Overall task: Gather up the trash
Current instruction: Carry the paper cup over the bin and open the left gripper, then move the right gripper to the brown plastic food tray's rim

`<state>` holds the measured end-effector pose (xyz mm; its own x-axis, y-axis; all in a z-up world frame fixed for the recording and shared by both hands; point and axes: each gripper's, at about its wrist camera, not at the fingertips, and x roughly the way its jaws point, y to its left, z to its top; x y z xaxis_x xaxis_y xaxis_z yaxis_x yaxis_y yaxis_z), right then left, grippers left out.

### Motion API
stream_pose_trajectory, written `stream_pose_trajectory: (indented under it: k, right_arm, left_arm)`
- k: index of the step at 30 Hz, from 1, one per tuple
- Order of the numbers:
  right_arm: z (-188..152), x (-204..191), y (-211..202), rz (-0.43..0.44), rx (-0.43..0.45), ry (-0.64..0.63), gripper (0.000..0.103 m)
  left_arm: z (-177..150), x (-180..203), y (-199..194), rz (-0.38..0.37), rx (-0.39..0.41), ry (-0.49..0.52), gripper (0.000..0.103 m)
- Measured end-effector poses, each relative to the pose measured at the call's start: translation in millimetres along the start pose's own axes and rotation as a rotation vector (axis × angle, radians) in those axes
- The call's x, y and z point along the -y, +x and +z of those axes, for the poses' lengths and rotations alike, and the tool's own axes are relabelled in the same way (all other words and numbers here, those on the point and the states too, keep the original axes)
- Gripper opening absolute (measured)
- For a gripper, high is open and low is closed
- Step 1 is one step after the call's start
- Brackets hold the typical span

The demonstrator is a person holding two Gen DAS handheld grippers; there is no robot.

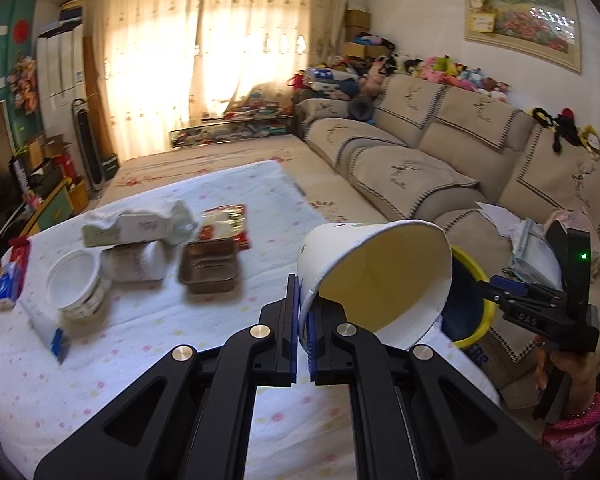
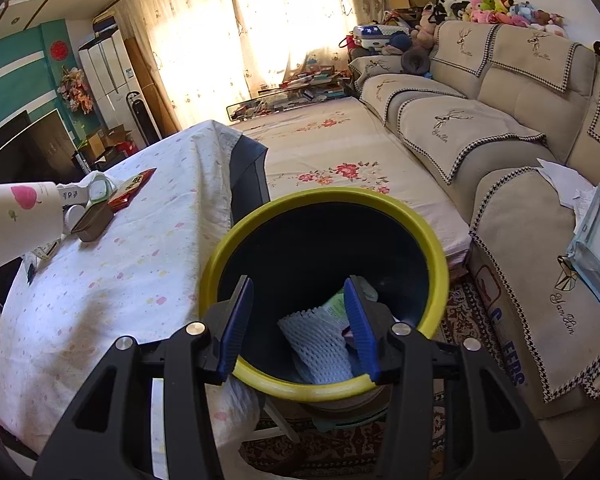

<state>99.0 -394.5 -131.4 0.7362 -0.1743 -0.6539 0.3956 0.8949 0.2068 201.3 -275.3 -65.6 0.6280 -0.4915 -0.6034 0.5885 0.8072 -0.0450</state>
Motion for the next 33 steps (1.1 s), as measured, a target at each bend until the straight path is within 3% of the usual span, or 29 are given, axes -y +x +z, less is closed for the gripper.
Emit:
stream_pose_trajectory:
  k: [11, 20, 24, 26, 29, 33]
  right_arm:
    - [-8, 51, -18, -0.072, 0.029, 0.086, 0.047]
    - [-15, 76, -23, -0.091, 0.033, 0.128, 0.048]
    - [-16, 79, -26, -0.092, 0.035, 0.138, 0.048]
    - [-17, 79, -27, -0.091, 0.036, 0.14, 0.049]
    - [-16, 77, -27, -0.088, 0.035, 0.139, 0.049]
    - [-16, 71, -25, -0.076, 0.031, 0.13, 0.049]
  left_arm:
    - [28, 84, 61, -0.176, -0.074, 0.077, 0.004]
    - [31, 124, 120, -0.212, -0.15, 0.123, 0.005]
    - [29, 129, 140, -0.207, -0.187, 0.118, 0.02]
    - [29, 129, 141, -0.215, -0.194, 0.109, 0.035]
    - [29, 125, 129, -0.223, -0.173, 0.114, 0.049]
    - [31, 107, 99, -0.225, -0.133, 0.096, 0.053]
